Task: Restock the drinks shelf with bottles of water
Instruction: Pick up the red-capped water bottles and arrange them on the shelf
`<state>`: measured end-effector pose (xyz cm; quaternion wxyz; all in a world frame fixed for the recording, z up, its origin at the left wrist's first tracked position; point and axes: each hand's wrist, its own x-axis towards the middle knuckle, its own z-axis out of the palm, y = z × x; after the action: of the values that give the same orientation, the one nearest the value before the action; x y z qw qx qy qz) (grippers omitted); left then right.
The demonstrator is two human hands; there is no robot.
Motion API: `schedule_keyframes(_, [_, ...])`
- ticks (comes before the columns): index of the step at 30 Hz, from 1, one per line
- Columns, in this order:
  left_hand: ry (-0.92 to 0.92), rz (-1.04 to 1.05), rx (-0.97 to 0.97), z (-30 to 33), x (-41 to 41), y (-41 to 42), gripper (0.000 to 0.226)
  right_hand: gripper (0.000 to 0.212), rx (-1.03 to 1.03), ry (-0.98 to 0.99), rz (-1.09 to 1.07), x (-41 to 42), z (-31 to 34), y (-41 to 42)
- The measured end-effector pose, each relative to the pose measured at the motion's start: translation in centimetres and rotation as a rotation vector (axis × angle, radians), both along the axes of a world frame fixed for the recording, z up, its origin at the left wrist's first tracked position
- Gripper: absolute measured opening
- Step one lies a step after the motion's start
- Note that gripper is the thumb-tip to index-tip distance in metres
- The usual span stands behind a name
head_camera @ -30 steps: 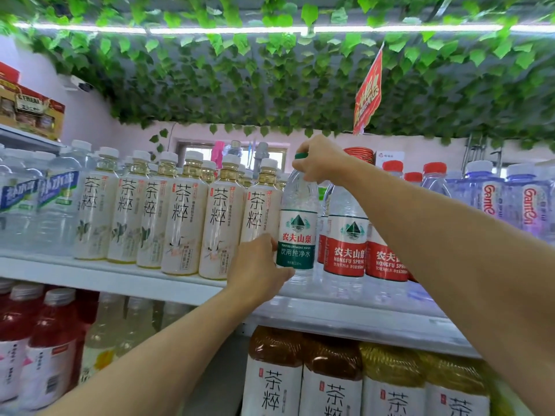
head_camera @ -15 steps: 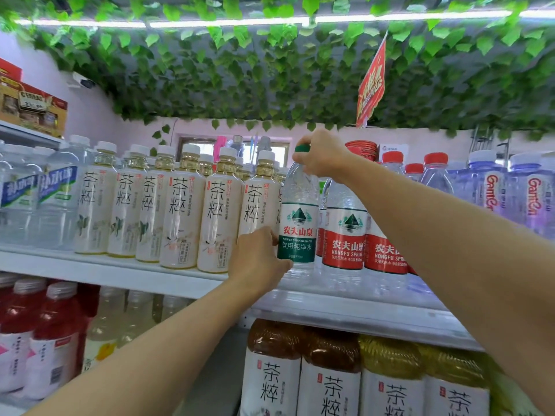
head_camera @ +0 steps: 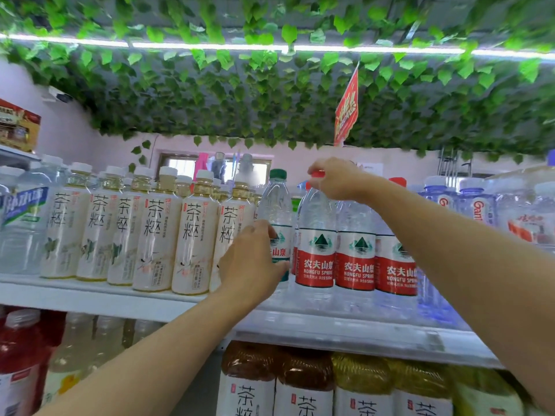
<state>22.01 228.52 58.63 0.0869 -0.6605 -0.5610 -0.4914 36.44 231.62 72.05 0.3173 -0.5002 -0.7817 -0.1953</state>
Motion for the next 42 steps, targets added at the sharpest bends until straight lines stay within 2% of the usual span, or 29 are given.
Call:
schedule_keyframes(6, [0.033,0.034,0.039,-0.2,0.1,0.0,0.046,0.030,-0.057,0.131,0.055,0.7,0.0,0.7])
schedule_keyframes(11, [0.046,0.038,0.044,-0.4,-0.3,0.2,0.048,0.024,0.068,0.128,0.003,-0.3,-0.2,1.4])
schedule_keyframes(19, [0.051,0.031,0.042,-0.4,0.1,0.5,0.048,0.021,0.082,0.132,-0.029,-0.5,-0.2,2.2])
schedule_keyframes(22, [0.055,0.030,0.061,-0.1,0.8,0.6,0.048,0.024,0.081,0.144,-0.013,-0.4,-0.6,2.2])
schedule_keyframes(25, [0.064,0.010,0.086,0.5,1.8,0.8,0.050,0.038,0.077,0.214,0.042,0.1,-0.7,1.5])
schedule_keyframes(28, [0.101,-0.014,0.138,1.8,3.2,1.1,0.049,0.034,0.273,0.351,0.065,2.5,0.5,0.3])
schedule_keyframes(31, [0.127,-0.067,0.254,4.1,5.4,1.5,0.047,0.028,0.379,0.440,-0.041,6.8,1.8,-0.3])
schedule_keyframes(36, [0.251,-0.109,0.340,8.2,9.9,2.0,0.046,0.035,0.175,0.428,-0.117,12.0,1.0,0.0])
schedule_keyframes(39, [0.402,0.022,0.328,10.4,11.9,3.1,0.038,0.033,0.064,0.387,-0.039,12.6,0.2,1.1])
schedule_keyframes(42, [0.521,0.150,0.212,11.7,12.9,4.1,0.033,0.029,0.059,0.257,-0.043,12.6,0.2,1.8])
